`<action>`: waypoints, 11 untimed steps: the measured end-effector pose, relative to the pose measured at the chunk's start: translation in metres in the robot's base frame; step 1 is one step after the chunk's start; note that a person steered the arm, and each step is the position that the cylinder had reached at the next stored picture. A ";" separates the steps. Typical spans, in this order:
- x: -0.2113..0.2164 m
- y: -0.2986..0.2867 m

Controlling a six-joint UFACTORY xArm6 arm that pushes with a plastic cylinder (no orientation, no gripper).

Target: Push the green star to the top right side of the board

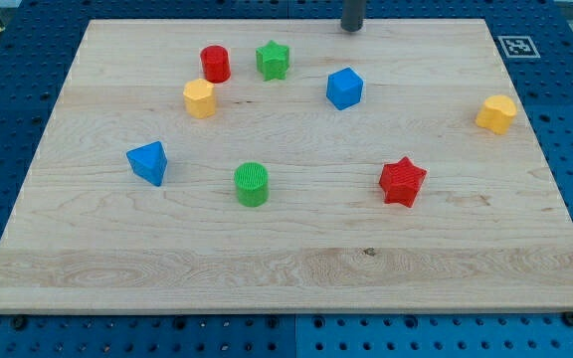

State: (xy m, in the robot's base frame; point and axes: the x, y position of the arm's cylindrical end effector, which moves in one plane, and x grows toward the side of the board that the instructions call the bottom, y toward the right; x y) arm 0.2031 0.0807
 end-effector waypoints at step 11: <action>0.076 -0.012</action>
